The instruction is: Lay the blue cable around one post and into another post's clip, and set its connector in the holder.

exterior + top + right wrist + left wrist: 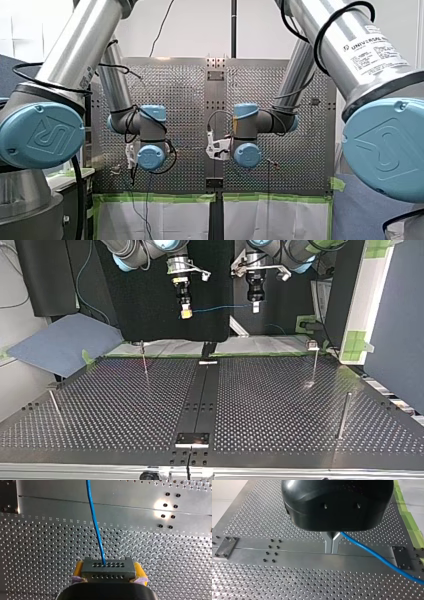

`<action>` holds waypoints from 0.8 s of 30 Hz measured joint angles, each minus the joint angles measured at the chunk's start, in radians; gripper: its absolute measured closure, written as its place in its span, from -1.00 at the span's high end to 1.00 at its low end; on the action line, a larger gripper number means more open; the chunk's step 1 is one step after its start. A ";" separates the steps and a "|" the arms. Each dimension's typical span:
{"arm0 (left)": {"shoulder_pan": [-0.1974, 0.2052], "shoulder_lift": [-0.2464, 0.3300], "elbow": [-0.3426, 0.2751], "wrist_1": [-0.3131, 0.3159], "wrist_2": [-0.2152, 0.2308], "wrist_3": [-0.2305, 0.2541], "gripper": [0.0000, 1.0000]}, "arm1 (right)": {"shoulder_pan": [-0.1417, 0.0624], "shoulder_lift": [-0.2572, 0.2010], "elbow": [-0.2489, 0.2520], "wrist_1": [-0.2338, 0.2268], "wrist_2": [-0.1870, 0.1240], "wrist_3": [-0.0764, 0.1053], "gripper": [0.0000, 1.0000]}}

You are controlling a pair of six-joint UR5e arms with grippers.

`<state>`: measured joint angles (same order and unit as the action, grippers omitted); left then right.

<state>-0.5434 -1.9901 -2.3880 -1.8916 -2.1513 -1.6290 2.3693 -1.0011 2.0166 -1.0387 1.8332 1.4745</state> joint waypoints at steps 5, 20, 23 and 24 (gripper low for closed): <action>0.000 0.000 0.000 0.000 0.000 0.000 -0.98 | 0.000 0.000 0.000 0.000 0.000 0.000 -1.00; -0.048 0.031 -0.047 0.048 -0.048 0.016 -0.98 | 0.037 0.049 0.044 0.037 0.040 0.050 -1.00; -0.076 0.033 -0.064 0.076 -0.076 0.017 -0.98 | 0.041 0.063 0.051 0.042 0.044 0.078 -1.00; -0.084 0.033 -0.066 0.085 -0.084 0.017 -0.98 | 0.042 0.065 0.052 0.042 0.045 0.086 -1.00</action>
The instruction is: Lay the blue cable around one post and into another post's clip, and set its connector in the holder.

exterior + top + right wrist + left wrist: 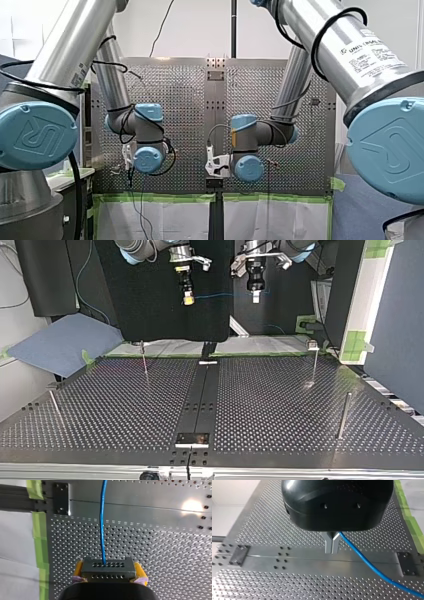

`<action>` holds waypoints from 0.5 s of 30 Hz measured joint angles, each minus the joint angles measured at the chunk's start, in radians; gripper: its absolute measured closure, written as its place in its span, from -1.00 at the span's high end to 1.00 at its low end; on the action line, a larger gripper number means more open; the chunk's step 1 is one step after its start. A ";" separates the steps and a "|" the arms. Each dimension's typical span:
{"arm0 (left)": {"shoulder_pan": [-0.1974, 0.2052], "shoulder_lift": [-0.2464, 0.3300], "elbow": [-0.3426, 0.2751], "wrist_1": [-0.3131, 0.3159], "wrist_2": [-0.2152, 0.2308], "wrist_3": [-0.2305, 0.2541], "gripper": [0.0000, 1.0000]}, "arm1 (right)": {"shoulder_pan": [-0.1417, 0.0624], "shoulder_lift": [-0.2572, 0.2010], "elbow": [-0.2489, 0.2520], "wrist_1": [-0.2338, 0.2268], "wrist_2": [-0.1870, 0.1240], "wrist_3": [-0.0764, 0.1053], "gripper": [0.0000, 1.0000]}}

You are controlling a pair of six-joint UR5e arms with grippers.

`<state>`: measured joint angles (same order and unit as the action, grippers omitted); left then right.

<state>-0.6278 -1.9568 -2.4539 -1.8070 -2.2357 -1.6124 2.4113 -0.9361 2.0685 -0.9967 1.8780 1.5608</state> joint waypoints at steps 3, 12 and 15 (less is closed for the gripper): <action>-0.022 0.000 -0.004 0.029 -0.028 0.000 -0.98 | 0.001 0.003 0.001 0.001 0.001 0.029 -1.00; -0.033 0.000 -0.005 0.116 -0.052 0.000 -0.98 | 0.001 0.004 0.002 0.001 0.001 0.105 -1.00; -0.032 -0.001 -0.006 0.143 -0.051 -0.001 -0.98 | 0.000 0.002 -0.001 0.004 0.004 0.126 -1.00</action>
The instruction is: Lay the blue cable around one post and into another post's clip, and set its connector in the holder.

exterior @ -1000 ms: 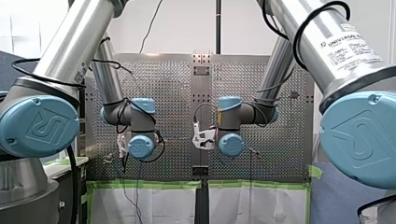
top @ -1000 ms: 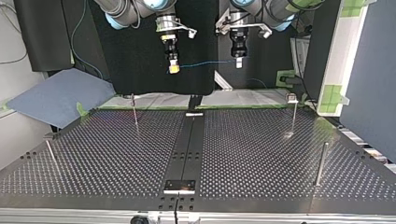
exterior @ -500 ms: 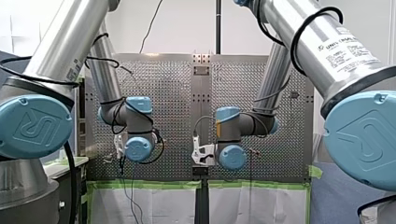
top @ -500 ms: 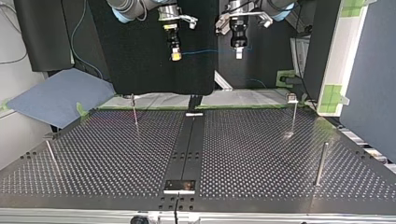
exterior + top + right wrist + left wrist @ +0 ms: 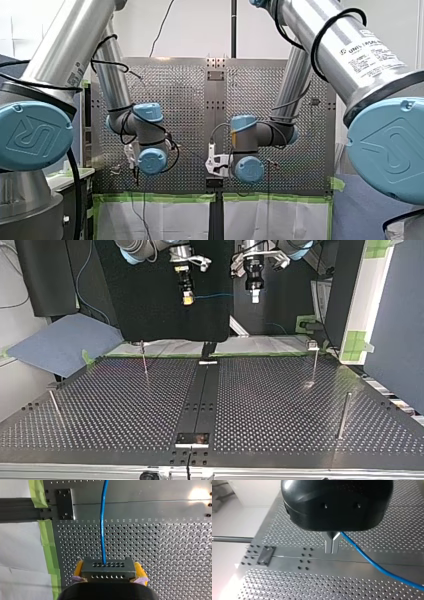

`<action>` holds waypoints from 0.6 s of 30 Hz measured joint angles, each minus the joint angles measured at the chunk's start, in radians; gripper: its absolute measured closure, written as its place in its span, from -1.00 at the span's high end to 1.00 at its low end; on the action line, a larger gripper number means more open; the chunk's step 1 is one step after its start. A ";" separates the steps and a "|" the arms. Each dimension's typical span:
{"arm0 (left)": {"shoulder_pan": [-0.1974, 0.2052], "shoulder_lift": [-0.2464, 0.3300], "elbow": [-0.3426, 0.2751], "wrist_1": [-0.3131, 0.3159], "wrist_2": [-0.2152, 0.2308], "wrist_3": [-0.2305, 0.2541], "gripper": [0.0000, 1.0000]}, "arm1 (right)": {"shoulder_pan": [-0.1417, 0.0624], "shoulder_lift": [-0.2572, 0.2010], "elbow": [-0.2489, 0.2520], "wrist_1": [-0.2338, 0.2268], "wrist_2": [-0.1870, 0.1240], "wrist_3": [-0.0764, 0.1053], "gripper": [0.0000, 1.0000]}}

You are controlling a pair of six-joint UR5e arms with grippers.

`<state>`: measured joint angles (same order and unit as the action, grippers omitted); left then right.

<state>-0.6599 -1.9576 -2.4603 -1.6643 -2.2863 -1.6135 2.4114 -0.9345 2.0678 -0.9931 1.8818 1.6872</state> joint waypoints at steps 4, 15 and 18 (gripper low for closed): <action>0.015 0.008 0.005 -0.003 0.018 -0.019 -0.98 | 0.002 -0.021 -0.021 0.020 0.018 0.009 -1.00; 0.043 0.108 0.081 -0.103 0.098 -0.122 -0.98 | -0.014 -0.120 -0.045 0.120 -0.014 0.053 -1.00; 0.055 0.133 0.094 -0.128 0.099 -0.143 -0.98 | -0.021 -0.147 -0.051 0.141 -0.031 0.053 -1.00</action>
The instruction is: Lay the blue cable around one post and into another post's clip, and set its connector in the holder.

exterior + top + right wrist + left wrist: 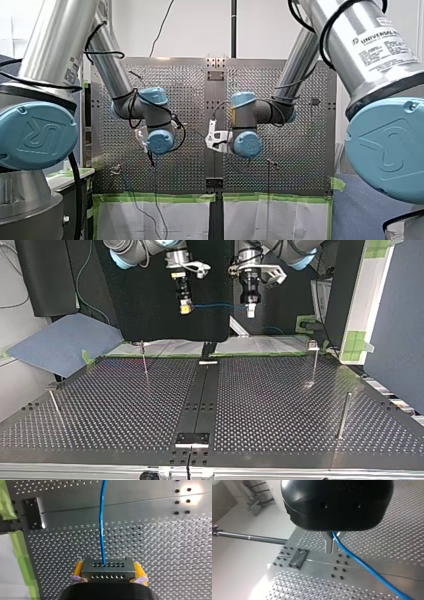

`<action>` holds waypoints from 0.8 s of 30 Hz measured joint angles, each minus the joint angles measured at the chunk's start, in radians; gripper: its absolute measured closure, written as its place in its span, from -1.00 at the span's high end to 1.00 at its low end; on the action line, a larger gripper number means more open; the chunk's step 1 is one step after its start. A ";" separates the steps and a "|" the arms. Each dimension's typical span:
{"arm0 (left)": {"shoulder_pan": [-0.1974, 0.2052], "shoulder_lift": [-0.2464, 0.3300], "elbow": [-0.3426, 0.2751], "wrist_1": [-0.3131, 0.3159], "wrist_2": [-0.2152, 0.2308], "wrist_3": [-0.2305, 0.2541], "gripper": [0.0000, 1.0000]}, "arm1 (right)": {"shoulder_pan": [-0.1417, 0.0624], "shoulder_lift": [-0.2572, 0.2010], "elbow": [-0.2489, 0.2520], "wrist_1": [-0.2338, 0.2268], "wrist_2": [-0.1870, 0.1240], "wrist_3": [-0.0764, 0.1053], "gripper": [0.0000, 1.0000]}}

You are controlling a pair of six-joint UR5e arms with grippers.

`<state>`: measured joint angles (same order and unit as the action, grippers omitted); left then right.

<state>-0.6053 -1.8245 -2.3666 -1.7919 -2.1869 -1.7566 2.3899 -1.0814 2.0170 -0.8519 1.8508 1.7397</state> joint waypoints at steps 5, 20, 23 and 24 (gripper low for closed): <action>0.031 0.047 0.030 -0.049 0.003 -0.010 -0.98 | -0.008 -0.049 -0.027 0.008 -0.012 -0.008 -1.00; 0.152 0.106 0.066 -0.173 0.086 -0.010 -0.98 | -0.030 -0.079 -0.149 0.107 -0.019 -0.047 -1.00; 0.178 0.131 0.066 -0.199 0.093 -0.007 -0.98 | -0.031 -0.079 -0.179 0.127 -0.021 -0.049 -1.00; 0.186 0.140 0.066 -0.207 0.094 -0.005 -0.98 | -0.032 -0.079 -0.188 0.132 -0.022 -0.050 -1.00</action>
<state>-0.4194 -1.6849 -2.3007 -1.9988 -2.0929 -1.7617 2.3583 -1.1608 1.8294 -0.7204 1.8292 1.6900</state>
